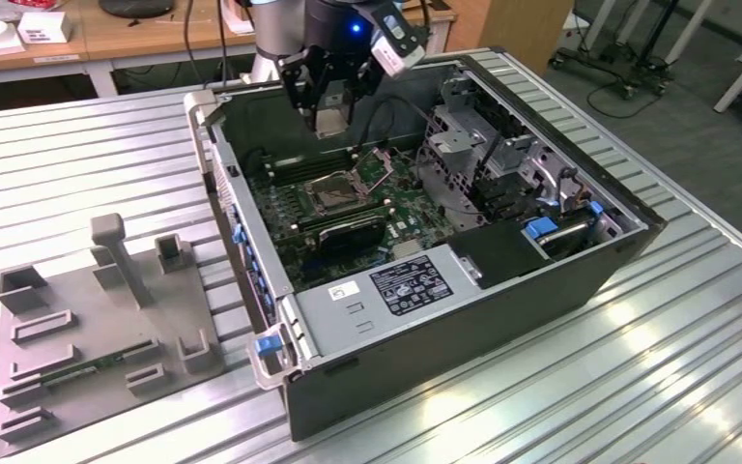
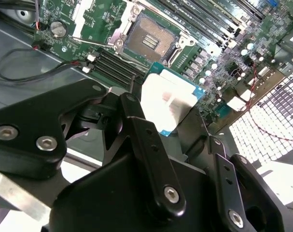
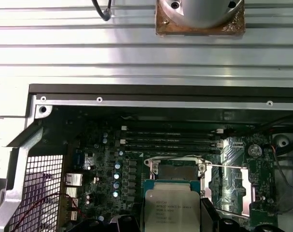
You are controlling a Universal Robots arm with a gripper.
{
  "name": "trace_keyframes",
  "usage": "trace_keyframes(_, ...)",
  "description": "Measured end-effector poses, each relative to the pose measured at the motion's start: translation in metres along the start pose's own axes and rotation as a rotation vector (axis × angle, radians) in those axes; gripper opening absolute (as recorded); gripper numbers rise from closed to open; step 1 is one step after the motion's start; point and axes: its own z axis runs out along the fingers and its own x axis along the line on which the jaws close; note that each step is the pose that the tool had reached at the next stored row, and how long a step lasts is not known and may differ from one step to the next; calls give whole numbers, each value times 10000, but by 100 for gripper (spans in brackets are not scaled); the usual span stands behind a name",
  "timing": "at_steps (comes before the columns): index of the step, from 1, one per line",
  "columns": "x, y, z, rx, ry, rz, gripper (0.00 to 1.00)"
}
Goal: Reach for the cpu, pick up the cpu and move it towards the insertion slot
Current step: 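Pick up the cpu and move it towards the insertion slot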
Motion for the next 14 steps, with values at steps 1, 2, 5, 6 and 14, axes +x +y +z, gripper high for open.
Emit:
trace_keyframes(1, -3, 6, 1, 43, 6, 2, 54)
trace_keyframes(2, -5, 10, 2, 77, 10, 1, 54)
trace_keyframes(5, -6, 17, 4, 105, 12, 0, 54)
trace_keyframes(6, -6, 19, 4, 106, 12, 0, 54)
trace_keyframes(14, -6, 23, -12, 104, 11, 0, 54)
